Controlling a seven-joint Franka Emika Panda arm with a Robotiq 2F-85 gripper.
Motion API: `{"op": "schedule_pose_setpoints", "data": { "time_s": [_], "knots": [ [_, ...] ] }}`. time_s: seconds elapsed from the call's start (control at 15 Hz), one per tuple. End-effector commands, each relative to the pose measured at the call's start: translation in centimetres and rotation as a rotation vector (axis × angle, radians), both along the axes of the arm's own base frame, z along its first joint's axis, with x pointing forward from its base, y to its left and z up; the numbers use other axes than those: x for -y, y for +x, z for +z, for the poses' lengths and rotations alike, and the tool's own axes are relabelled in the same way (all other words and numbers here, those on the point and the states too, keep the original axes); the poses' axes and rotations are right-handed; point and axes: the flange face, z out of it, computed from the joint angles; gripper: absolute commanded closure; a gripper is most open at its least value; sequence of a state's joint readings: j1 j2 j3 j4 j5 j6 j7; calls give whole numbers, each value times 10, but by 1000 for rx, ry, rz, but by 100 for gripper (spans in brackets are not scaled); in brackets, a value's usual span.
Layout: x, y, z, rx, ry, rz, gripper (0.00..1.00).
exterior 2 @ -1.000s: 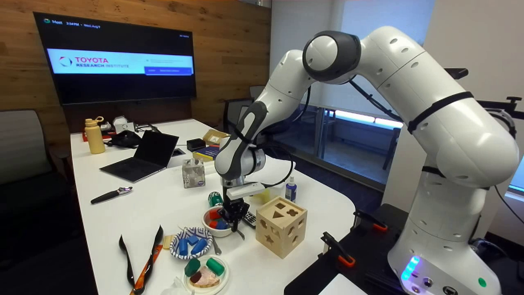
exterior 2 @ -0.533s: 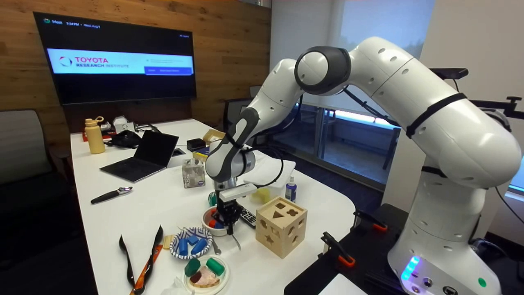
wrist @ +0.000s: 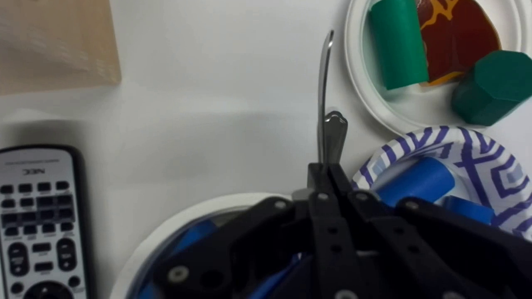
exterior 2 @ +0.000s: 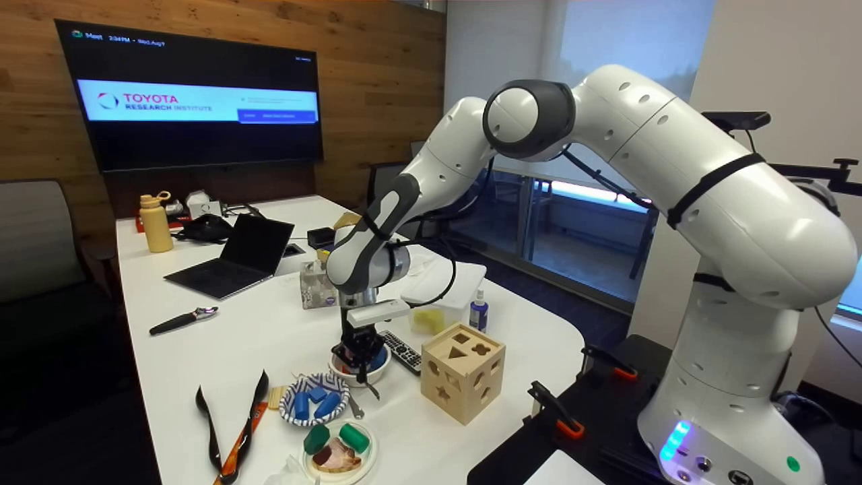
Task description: Stir the white bowl with the metal spoon
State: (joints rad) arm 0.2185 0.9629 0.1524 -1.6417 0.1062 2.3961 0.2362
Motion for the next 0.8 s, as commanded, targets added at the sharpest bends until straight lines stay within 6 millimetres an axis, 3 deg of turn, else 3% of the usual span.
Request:
{"op": "schedule_pose_setpoints", "data": {
  "time_s": [0.0, 0.27, 0.6, 0.73],
  "knots": [
    [-5, 0, 30, 20, -1, 1, 99],
    [4, 3, 42, 36, -54, -32, 99],
    [18, 1, 34, 44, -105, -56, 99],
    [18, -3, 30, 35, -105, -55, 68]
  ]
}}
